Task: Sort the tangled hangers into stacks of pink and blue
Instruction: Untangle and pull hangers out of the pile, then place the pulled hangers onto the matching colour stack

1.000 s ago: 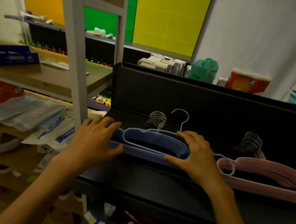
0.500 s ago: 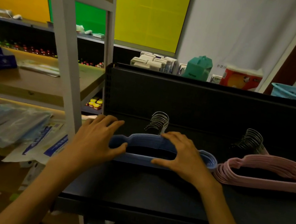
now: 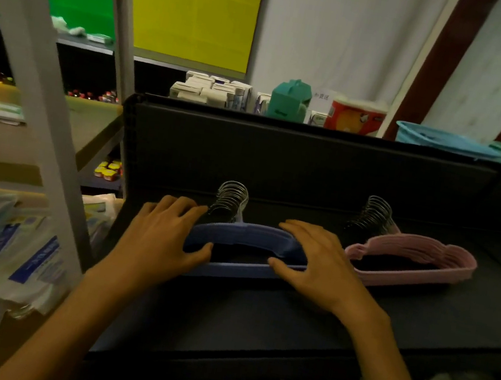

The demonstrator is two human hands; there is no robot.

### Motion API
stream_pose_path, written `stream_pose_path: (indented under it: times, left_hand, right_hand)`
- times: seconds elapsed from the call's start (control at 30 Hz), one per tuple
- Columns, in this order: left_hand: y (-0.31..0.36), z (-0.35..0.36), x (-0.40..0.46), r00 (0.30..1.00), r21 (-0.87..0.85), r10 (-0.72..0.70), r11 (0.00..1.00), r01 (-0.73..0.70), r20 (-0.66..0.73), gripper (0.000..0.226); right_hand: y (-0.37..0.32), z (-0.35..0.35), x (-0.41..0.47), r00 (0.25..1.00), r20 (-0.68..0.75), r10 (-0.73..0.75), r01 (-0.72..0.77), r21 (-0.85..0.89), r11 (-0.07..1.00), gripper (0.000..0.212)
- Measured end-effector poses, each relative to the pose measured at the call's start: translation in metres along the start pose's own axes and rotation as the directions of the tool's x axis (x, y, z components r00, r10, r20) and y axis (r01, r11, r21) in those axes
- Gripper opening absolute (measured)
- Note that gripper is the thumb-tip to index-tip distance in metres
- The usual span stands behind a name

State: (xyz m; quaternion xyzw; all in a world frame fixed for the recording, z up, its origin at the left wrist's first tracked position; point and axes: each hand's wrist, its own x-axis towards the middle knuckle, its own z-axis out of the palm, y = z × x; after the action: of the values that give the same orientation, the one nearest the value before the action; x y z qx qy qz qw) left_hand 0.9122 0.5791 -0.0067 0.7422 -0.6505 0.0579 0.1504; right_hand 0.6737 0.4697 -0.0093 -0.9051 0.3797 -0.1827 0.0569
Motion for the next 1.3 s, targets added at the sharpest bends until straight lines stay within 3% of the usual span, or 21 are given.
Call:
stream_pose_path:
  times: [0.33, 0.63, 0.97, 1.3]
  left_hand:
    - [0.11, 0.025, 0.046, 0.982, -0.022, 0.185, 0.983, -0.184, 0.028, 0.072]
    - [0.28, 0.049, 0.079, 0.947, -0.044, 0.321, 0.947, -0.32, 0.016, 0.069]
    - [0.452, 0.097, 0.096, 0.896, -0.093, 0.444, 0.891, -0.444, -0.025, 0.07]
    - [0.567, 0.144, 0.154, 0.876, -0.098, 0.478, 0.876, -0.472, 0.058, 0.073]
  right_hand:
    - [0.097, -0.051, -0.079, 0.967, -0.145, 0.209, -0.23, -0.148, 0.962, 0.059]
    - [0.225, -0.115, -0.176, 0.917, -0.203, 0.344, -0.383, -0.203, 0.901, 0.059]
    - [0.361, -0.169, -0.285, 0.876, -0.197, 0.441, -0.48, -0.253, 0.84, 0.057]
    - [0.482, -0.193, -0.313, 0.848, -0.2, 0.49, -0.528, -0.255, 0.81, 0.059]
